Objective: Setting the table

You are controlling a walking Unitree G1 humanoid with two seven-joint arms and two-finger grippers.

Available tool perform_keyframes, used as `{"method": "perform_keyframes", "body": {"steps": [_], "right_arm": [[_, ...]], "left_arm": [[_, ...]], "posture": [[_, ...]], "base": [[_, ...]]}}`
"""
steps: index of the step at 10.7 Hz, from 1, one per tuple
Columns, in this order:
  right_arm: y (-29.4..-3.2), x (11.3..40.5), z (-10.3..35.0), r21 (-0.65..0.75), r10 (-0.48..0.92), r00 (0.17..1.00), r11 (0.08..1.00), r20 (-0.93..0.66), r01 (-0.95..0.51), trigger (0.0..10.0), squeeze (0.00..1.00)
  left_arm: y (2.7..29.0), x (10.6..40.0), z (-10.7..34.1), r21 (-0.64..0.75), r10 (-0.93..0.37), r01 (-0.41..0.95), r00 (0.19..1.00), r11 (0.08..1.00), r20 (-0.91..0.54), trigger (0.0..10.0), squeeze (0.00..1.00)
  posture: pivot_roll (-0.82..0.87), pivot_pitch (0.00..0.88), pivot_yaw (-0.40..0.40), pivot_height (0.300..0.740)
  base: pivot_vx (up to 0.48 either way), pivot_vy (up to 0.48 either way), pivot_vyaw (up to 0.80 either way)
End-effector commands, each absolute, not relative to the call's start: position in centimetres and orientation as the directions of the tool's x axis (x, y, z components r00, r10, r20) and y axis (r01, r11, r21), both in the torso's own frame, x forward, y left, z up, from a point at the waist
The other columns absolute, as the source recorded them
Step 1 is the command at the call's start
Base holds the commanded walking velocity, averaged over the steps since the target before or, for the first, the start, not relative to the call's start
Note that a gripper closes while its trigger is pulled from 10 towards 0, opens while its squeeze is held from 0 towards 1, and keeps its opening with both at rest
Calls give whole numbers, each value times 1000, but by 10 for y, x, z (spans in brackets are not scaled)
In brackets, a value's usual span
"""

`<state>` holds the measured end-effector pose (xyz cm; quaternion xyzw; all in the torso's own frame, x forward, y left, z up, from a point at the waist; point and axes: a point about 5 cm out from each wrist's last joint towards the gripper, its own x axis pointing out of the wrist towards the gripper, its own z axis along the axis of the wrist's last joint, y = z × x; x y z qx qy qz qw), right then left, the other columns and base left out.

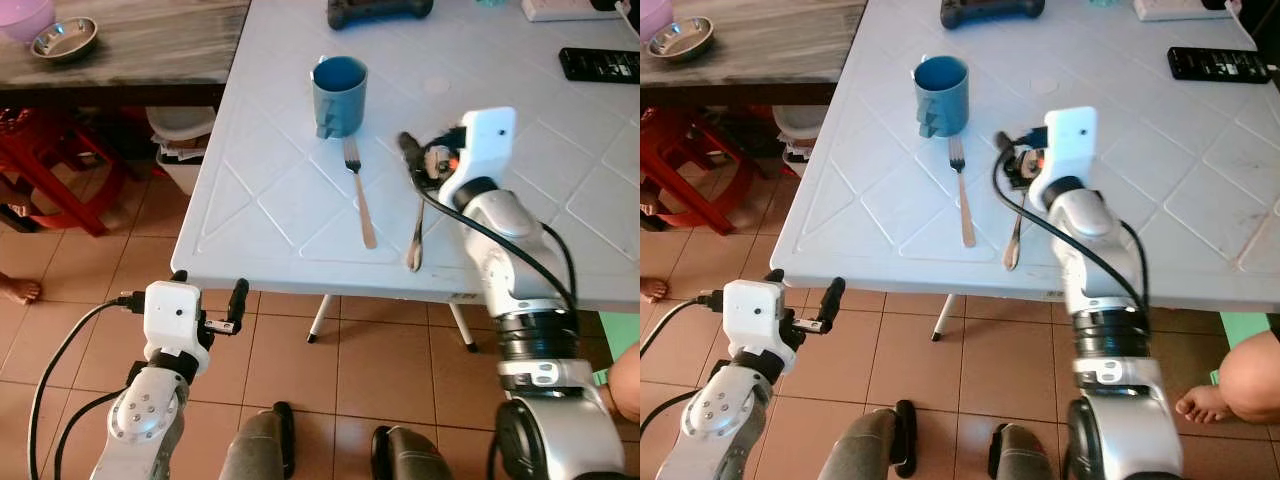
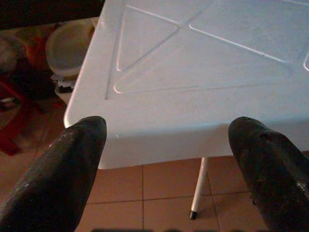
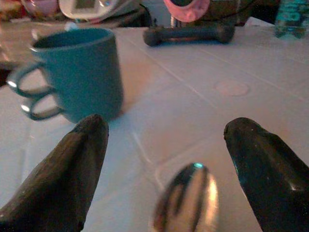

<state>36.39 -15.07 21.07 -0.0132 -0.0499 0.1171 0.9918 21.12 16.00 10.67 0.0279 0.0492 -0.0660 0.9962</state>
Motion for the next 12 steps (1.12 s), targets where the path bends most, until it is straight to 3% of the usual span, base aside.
{"method": "perform_keyframes", "body": {"steps": [1, 4, 8, 12], "right_arm": [[-137, 366, 216, -25, 293, 951, 956, 98, -292, 10000, 0], [-111, 364, 205, 16, 386, 922, 922, 35, -387, 10000, 0], [-94, 357, 176, 25, 405, 910, 914, -83, -405, 10000, 0], [-99, 366, 160, 8, 384, 911, 922, -151, -388, 10000, 0]], "left_arm": [[163, 210, 102, 55, -111, 118, 987, 991, -117, 10000, 0], [158, 211, 100, 44, -117, 123, 986, 991, -114, 10000, 0], [156, 209, 97, 35, -119, 123, 986, 992, -114, 10000, 0], [159, 211, 111, -36, -144, 143, 989, 989, -35, 10000, 0]], "posture": [[148, 187, 72, 740], [144, 178, 56, 740], [146, 165, 47, 740], [153, 169, 35, 740]], "base": [[0, 0, 0], [0, 0, 0], [0, 0, 0], [0, 0, 0]]}}
